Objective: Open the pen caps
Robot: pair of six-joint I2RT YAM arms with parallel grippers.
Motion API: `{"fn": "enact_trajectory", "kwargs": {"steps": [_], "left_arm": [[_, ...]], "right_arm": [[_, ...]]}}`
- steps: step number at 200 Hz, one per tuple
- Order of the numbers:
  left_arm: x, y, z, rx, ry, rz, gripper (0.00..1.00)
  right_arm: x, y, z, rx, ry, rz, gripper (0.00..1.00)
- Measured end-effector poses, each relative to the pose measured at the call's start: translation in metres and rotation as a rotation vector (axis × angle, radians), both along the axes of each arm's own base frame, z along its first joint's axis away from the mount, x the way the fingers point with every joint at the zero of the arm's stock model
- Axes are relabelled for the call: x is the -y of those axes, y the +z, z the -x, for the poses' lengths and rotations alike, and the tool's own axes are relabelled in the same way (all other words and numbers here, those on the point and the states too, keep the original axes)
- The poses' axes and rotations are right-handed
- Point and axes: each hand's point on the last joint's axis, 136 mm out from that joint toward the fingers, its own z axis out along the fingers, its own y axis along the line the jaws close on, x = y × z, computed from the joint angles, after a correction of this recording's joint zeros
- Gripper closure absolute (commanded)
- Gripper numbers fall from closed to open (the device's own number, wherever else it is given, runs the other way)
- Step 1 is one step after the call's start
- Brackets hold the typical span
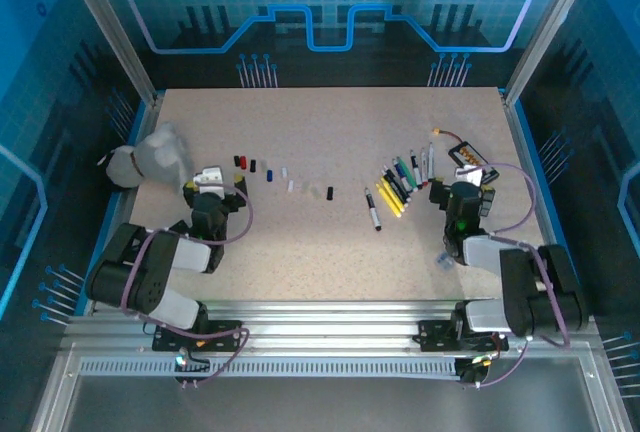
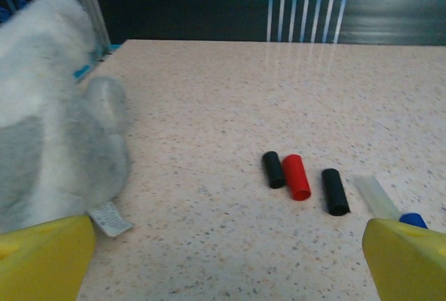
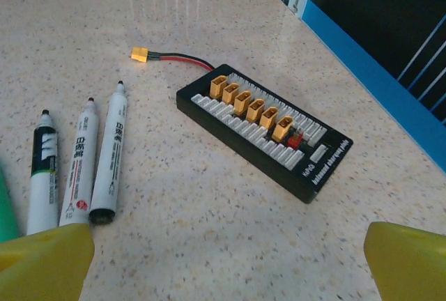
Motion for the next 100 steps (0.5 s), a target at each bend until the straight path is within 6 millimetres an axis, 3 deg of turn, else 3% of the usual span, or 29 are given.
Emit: {"fn": "enact_trajectory", "kwargs": {"steps": [15,60,100], "left_arm": [[-0.001,-0.011,-0.007,-0.051,-0.009,0.004,0.01],[0.001,-0.008,-0.015,-0.052,-0.032,0.016,0.01],[0.002,-0.012,-0.014,-0.069,-0.039,0.016,0.01]], "right_arm": [[-0.005,-0.004,-0.001,0.009,0.028,-0.013,0.00],[-0.011,0.010,0.003,0.099,0.063,-0.031,0.00],[-0.008,0.044,0.010,0.174,0.060,0.008,0.00]]}}
